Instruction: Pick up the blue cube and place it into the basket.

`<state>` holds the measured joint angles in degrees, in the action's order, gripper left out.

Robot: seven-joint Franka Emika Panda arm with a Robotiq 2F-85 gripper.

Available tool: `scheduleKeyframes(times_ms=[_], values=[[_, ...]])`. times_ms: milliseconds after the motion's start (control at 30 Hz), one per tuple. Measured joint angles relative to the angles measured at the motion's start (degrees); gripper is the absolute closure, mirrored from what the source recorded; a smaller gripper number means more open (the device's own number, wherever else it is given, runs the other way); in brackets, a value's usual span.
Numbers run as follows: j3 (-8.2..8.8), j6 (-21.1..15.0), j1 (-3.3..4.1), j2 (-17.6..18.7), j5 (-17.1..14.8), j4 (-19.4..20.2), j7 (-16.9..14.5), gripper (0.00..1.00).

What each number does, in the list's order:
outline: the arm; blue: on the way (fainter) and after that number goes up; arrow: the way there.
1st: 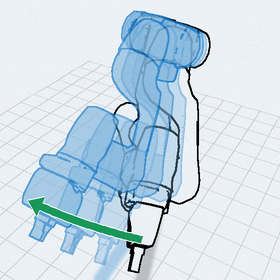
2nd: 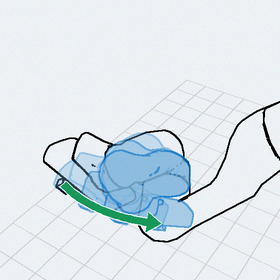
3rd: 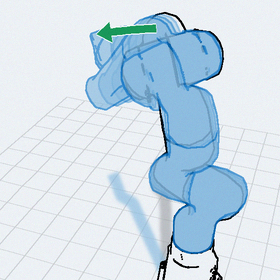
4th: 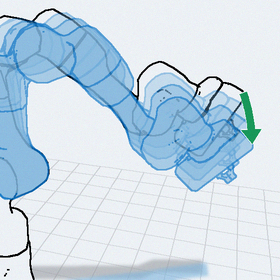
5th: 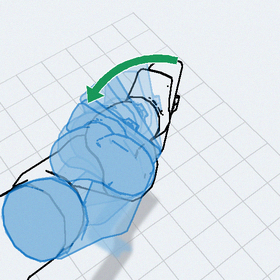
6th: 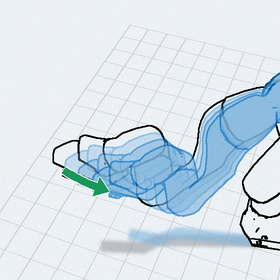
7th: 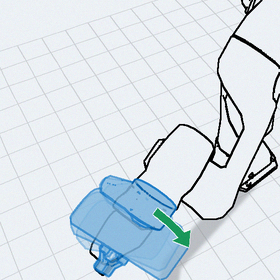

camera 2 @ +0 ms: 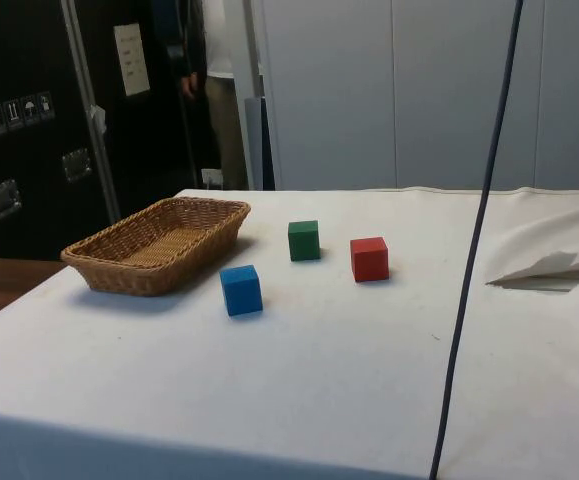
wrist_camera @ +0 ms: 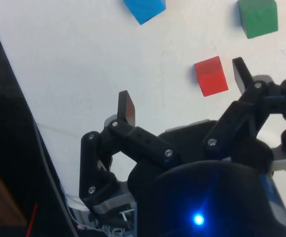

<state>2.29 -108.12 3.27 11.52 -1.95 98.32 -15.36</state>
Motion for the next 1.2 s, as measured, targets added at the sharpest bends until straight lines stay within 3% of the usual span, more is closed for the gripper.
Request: scheduleKeyframes(times_ms=[567,1200], values=[[-1.38,-2.69,0.11,0.69,0.46,1.15,-4.3,0.0],[-4.81,-12.03,0.46,2.69,2.18,7.05,-6.93,0.0]])
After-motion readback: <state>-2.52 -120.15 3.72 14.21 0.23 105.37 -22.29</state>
